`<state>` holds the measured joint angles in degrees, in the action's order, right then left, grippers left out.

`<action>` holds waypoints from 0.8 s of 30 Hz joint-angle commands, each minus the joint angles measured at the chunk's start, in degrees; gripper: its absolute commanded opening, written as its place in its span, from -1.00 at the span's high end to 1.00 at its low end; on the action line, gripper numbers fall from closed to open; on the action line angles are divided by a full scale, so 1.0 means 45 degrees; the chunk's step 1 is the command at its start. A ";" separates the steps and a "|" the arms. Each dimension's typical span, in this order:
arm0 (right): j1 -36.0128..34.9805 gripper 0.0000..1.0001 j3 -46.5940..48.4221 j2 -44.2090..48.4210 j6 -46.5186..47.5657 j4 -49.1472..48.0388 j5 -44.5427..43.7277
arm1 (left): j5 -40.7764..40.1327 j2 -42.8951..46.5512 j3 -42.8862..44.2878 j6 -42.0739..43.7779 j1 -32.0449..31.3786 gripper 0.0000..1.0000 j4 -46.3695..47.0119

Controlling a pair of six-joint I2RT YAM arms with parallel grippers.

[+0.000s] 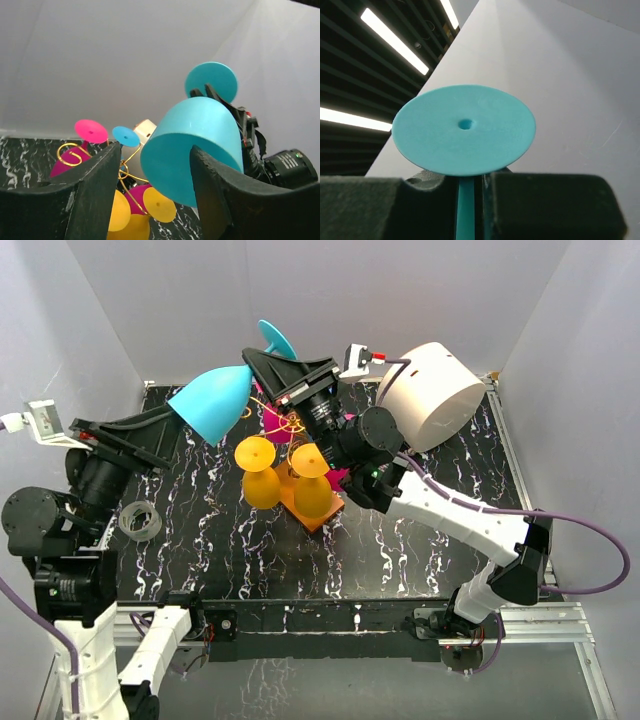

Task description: Place the wine glass upside down on the wine glass rack

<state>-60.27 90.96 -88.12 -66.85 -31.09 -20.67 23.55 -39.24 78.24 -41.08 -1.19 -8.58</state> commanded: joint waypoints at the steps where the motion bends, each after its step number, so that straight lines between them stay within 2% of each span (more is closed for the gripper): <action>1: 0.0344 1.00 0.0088 0.0884 0.2854 -0.1697 0.0828 | -0.2501 -0.0356 0.2071 0.0181 0.0051 -0.14 -0.5596; 4: 0.0356 1.00 -0.0438 0.1286 0.4257 -0.2303 0.0947 | -0.3271 -0.0416 0.2864 -0.0242 0.0048 -0.18 -0.7604; 8: 0.0347 1.00 -0.0861 0.1375 0.5190 -0.2643 0.1377 | -0.3398 -0.0228 0.3400 -0.1527 0.0042 -0.22 -0.7995; 11: 0.0356 1.00 -0.1063 0.1194 0.5542 -0.2934 0.1889 | -0.2434 -0.0392 0.3711 -0.2483 0.0054 -0.25 -0.7023; 16: 0.0351 1.00 -0.0653 0.0556 0.6194 -0.2555 0.2865 | 0.1176 -0.0962 0.3709 -0.3937 0.0067 -0.33 -0.3398; 19: 0.0347 1.00 -0.0447 0.0108 0.6546 -0.2420 0.3387 | 0.1586 -0.0978 0.3409 -0.4815 0.0059 -0.36 -0.1798; 24: 0.0266 1.00 0.0169 -0.1024 0.7113 -0.2089 0.4588 | 0.1484 -0.1354 0.3441 -0.5423 0.0059 -0.37 -0.2021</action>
<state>-58.72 88.12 -90.11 -38.57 -40.18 -5.72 26.41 -43.70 93.71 -61.04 -1.19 -21.87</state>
